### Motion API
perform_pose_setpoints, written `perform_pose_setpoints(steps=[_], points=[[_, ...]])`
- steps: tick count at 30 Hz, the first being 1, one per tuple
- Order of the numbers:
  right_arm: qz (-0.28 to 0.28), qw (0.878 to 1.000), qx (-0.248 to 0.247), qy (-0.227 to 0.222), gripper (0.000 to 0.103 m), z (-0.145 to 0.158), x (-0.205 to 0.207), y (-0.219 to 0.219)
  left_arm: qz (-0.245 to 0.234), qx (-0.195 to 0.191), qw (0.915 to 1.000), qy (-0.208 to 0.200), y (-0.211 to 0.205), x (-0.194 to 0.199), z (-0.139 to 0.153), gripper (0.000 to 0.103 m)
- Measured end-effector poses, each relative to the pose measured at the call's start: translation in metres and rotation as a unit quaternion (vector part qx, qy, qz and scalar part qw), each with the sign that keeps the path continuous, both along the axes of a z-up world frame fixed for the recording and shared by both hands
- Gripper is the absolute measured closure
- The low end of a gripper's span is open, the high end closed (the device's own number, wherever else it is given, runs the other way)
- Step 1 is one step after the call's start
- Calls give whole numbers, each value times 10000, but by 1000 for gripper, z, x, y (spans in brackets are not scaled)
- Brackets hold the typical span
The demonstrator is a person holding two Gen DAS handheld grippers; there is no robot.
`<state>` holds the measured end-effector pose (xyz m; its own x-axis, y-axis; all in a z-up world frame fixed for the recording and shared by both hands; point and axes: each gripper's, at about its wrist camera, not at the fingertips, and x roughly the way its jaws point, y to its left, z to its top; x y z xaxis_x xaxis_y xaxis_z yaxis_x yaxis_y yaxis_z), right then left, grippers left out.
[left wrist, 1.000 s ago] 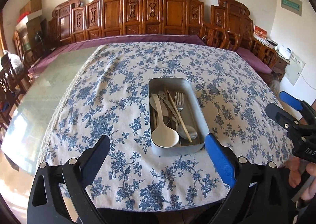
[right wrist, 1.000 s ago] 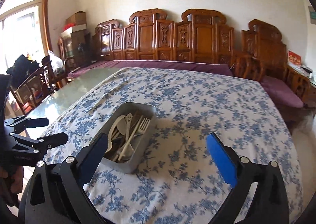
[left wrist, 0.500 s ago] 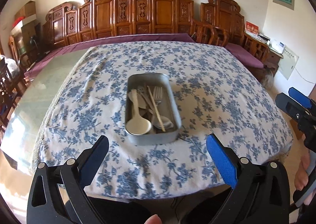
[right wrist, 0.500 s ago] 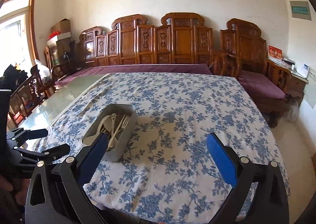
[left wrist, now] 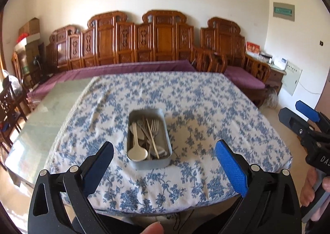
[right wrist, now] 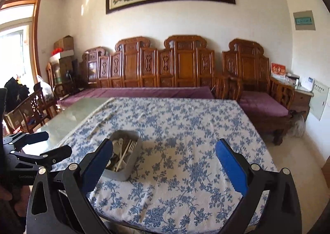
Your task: Organize utensils
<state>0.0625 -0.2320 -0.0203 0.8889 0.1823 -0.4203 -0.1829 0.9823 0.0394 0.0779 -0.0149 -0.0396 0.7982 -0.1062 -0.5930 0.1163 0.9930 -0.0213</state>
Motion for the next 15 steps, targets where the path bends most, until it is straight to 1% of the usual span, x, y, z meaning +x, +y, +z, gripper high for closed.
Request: perform_pose_setpoints(steps=[4, 8, 15], points=[[-75, 9997, -34, -243, 3, 17, -14, 0, 17, 50, 9997, -235, -1, -13, 20, 8], [-142, 9992, 63, -360, 3, 27, -24, -5, 49, -49, 9990, -436, 3, -25, 36, 8], [-151, 9989, 160, -423, 3, 32, -31, -12, 83, -108, 9982, -588, 8, -35, 46, 8]])
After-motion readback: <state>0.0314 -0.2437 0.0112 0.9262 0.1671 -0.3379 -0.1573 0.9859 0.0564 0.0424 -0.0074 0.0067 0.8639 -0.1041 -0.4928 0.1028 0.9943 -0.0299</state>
